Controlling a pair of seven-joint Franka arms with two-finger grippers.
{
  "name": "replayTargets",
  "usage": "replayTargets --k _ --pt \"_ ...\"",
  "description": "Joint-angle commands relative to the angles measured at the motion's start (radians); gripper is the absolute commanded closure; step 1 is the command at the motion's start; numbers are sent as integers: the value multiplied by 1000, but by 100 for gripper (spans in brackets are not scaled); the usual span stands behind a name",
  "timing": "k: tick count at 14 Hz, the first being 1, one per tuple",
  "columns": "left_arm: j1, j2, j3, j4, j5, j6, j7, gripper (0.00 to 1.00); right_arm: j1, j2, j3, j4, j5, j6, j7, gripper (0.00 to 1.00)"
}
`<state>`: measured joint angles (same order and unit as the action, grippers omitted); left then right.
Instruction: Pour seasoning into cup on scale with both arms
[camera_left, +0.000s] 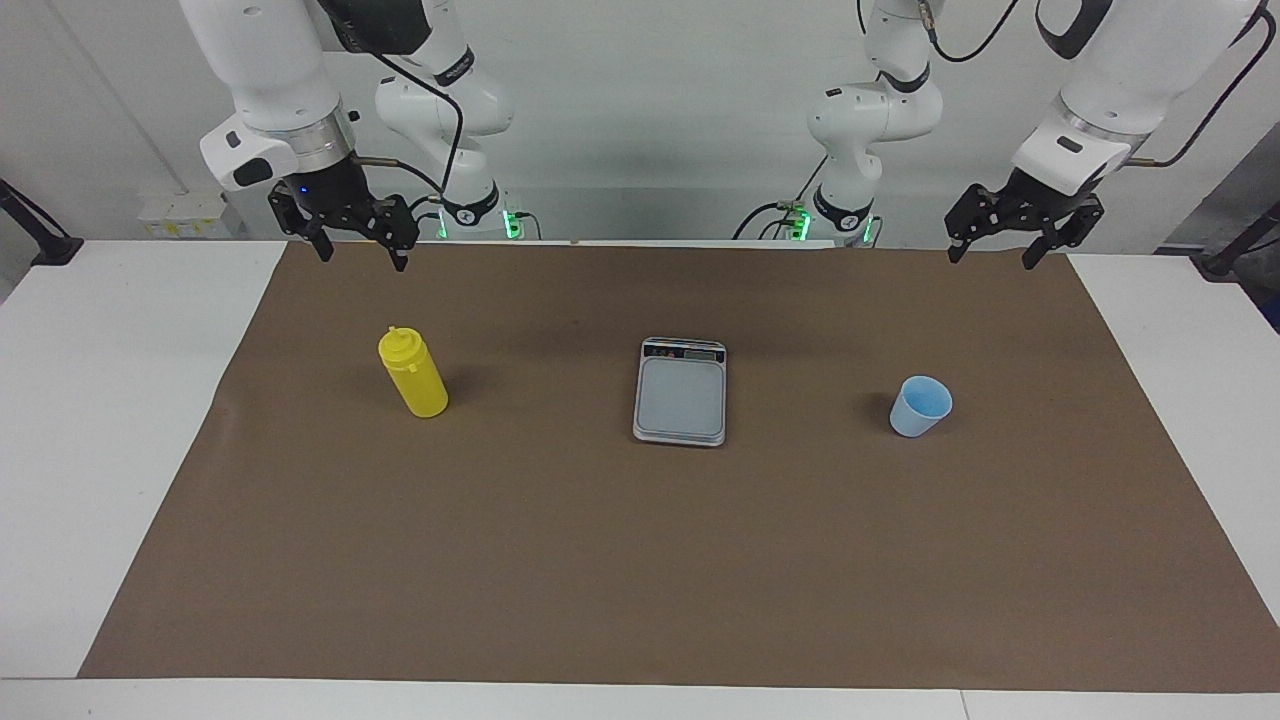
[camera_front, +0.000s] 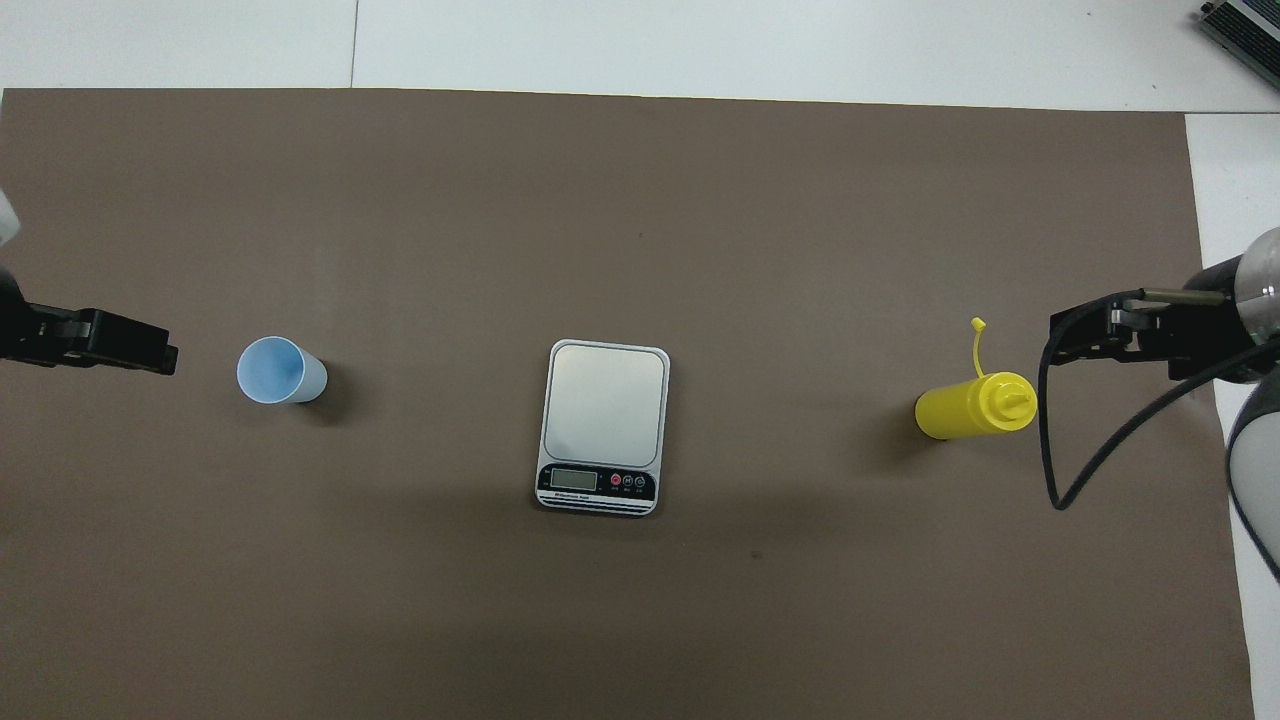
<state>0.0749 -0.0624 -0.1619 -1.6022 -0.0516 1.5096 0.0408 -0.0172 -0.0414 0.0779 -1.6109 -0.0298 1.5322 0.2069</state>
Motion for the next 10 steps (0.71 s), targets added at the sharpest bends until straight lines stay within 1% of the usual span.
replayTargets --k 1,7,10 --pt "-3 -20 1 -16 4 -3 -10 0 -12 -21 5 -23 1 -1 -17 0" --pt "3 -28 1 -32 4 1 -4 0 -12 -21 6 -23 1 -1 -18 0" --pt "9 -30 1 -45 4 24 -7 0 -12 -21 6 -23 1 -1 -18 0"
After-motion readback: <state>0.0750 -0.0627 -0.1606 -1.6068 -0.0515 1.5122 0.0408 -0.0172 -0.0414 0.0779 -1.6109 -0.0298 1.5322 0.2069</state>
